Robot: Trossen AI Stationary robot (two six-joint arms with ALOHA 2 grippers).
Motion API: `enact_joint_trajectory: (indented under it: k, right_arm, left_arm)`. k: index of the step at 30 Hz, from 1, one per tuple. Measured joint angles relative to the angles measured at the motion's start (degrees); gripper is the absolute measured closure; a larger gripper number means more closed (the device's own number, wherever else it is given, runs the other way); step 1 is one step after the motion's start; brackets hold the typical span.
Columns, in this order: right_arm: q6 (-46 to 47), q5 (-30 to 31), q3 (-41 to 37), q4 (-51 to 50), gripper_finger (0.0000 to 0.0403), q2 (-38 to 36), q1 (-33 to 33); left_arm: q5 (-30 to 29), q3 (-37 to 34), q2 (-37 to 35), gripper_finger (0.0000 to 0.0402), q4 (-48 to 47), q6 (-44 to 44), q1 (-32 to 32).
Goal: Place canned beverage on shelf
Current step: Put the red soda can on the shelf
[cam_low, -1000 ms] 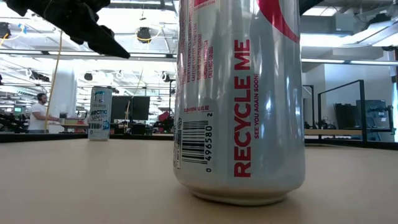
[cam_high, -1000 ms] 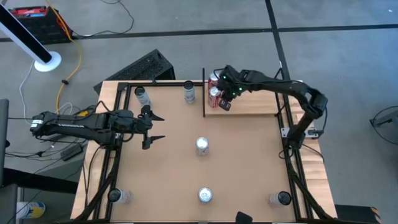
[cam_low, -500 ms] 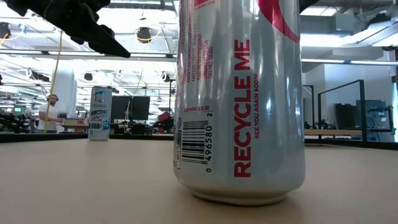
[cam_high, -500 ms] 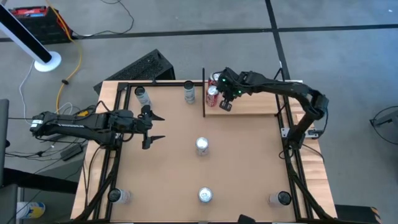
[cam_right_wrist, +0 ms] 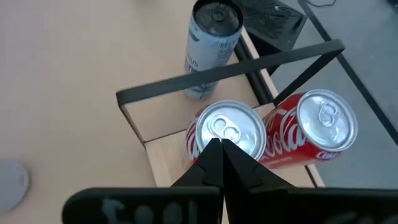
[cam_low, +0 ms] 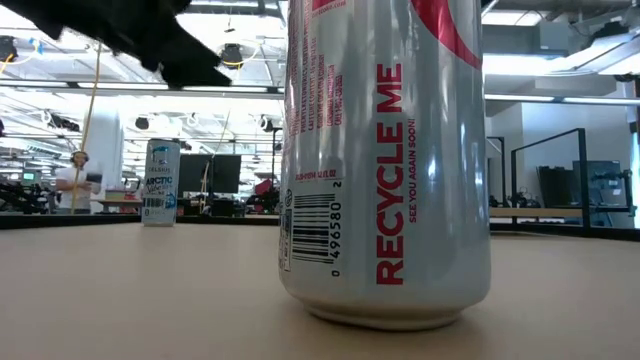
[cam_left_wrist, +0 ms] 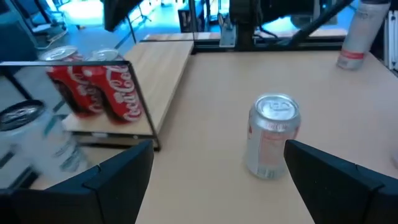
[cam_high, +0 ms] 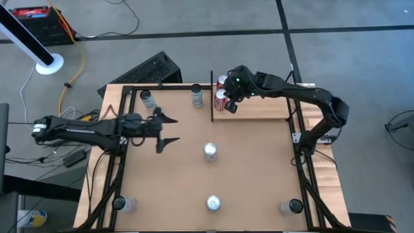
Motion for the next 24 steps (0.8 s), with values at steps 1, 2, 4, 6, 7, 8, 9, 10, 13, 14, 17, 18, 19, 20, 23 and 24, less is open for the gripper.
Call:
enact_joint_trajectory:
  k: [1, 2, 4, 6, 7, 8, 9, 10, 13, 14, 17, 18, 19, 20, 23, 24]
  right_arm:
    - [0.02, 0.00, 0.02, -0.19, 0.0385, -0.31, 0.22]
    - [0.08, 0.00, 0.02, -0.79, 0.0385, -0.79, 0.51]
    - [0.53, 0.00, 0.02, -2.11, 0.0385, -1.80, 1.25]
    - [0.79, 0.02, 0.02, -3.96, 0.0384, -3.01, 2.06]
    - [0.79, 0.02, 0.02, -4.38, 0.0384, -3.51, 2.46]
    - [0.86, 0.02, 0.04, -4.55, 0.0383, -3.99, 2.80]
    - [1.25, 0.04, 0.04, -4.94, 0.0383, -4.39, 3.15]
    - [1.61, 0.04, 0.04, -5.59, 0.0384, -4.76, 3.48]
    - [1.66, 0.15, 0.04, -6.49, 0.0383, -5.72, 4.51]
    - [1.68, 0.17, 0.04, -6.95, 0.0383, -6.03, 4.73]
    - [1.68, 0.16, 0.04, -7.11, 0.0383, -6.84, 5.12]
    - [1.67, 0.17, 0.04, -7.12, 0.0383, -7.02, 5.20]
    - [1.66, 0.17, 0.04, -7.08, 0.0383, -7.17, 5.20]
    - [1.66, 0.17, 0.04, -7.10, 0.0383, -7.33, 5.16]
    - [1.52, 0.20, 0.04, -7.05, 0.0383, -7.55, 5.13]
    - [1.40, 0.22, 0.04, -7.03, 0.0383, -7.55, 5.09]
  left_arm:
    - [0.00, -0.77, 1.95, 0.0056, 2.42, 0.28, 0.25]
    - [-0.15, -1.48, 3.81, 0.0058, 4.61, 0.66, 0.42]
    - [-0.06, -2.15, 8.20, 0.0068, 10.78, 0.74, 1.41]
    - [0.09, -2.13, 13.08, 0.0088, 16.24, 1.26, 2.17]
    - [-0.18, -2.13, 15.58, 0.0104, 18.56, 2.04, 2.55]
    - [-1.00, -2.02, 17.67, 0.0122, 21.10, 3.27, 3.04]
    - [-1.94, -1.62, 19.43, 0.0145, 23.33, 4.68, 3.78]
    - [-2.95, -1.23, 21.05, 0.0171, 25.65, 5.81, 4.90]
    - [-2.46, -0.02, 26.33, 0.0266, 31.78, 6.68, 9.74]
    - [-1.52, 0.15, 28.39, 0.0301, 33.55, 5.84, 11.44]
    - [2.14, 0.95, 34.61, 0.0383, 41.38, 1.81, 16.39]
    - [3.91, 1.34, 36.68, 0.0388, 44.09, 0.49, 17.88]
    - [5.61, 1.66, 38.66, 0.0391, 46.08, -0.84, 19.11]
    - [7.20, 2.16, 40.68, 0.0395, 47.58, -2.04, 19.94]
    - [8.89, 4.78, 46.14, 0.0400, 50.52, -4.01, 21.06]
    - [8.87, 5.96, 47.62, 0.0401, 51.02, -4.31, 21.10]
